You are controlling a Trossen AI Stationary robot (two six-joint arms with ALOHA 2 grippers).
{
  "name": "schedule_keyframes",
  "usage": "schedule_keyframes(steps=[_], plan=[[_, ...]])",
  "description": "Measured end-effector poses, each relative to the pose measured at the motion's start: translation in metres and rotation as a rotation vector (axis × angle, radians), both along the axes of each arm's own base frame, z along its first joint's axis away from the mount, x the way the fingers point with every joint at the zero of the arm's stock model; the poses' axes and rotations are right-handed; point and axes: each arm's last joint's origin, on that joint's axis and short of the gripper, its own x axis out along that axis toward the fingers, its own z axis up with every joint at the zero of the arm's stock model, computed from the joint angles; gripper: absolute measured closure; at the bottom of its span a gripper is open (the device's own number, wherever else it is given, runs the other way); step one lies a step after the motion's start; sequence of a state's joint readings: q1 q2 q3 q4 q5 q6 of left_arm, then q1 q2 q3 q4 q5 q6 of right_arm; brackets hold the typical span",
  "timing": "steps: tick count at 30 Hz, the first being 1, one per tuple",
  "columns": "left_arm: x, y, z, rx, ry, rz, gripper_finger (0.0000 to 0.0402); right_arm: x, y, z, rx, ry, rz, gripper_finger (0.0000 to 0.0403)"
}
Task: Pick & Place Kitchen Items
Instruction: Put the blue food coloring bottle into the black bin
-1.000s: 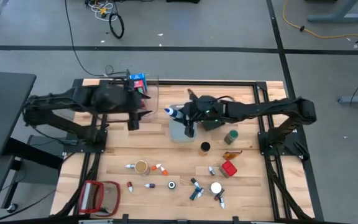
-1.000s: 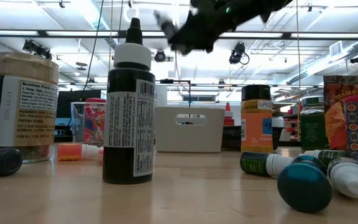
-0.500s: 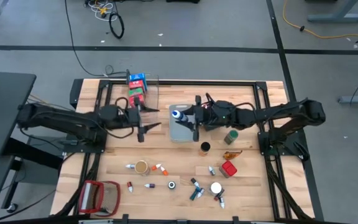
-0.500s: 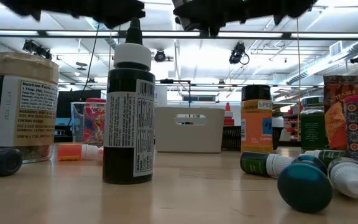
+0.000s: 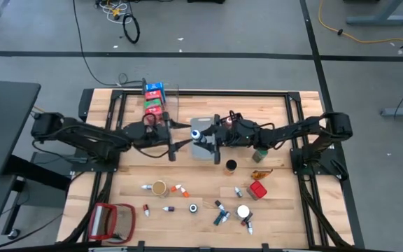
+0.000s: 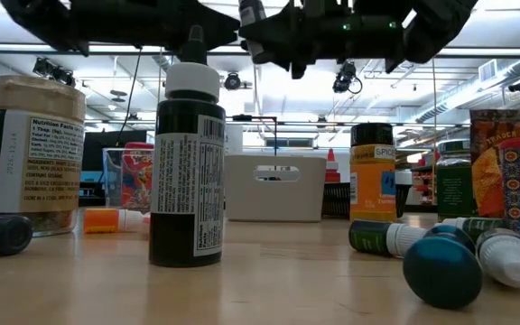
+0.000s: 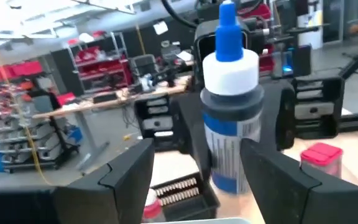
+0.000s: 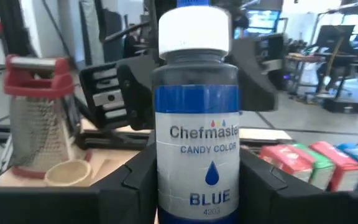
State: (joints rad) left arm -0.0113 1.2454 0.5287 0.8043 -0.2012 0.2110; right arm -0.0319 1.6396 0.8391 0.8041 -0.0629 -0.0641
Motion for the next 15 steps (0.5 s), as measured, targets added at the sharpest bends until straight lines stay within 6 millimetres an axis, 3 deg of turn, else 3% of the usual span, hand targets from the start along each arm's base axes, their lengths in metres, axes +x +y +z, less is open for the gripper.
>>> schedule_keyframes(steps=[6, 15], plan=[[0.014, -0.003, 0.004, -0.036, -0.001, -0.097, 0.0152, 0.002, 0.000, -0.004, -0.031, 0.006, 0.011, 0.0241], [0.013, -0.004, 0.006, -0.071, -0.007, -0.142, 0.0152, 0.002, -0.001, -0.003, -0.054, -0.004, 0.000, 0.0241]])
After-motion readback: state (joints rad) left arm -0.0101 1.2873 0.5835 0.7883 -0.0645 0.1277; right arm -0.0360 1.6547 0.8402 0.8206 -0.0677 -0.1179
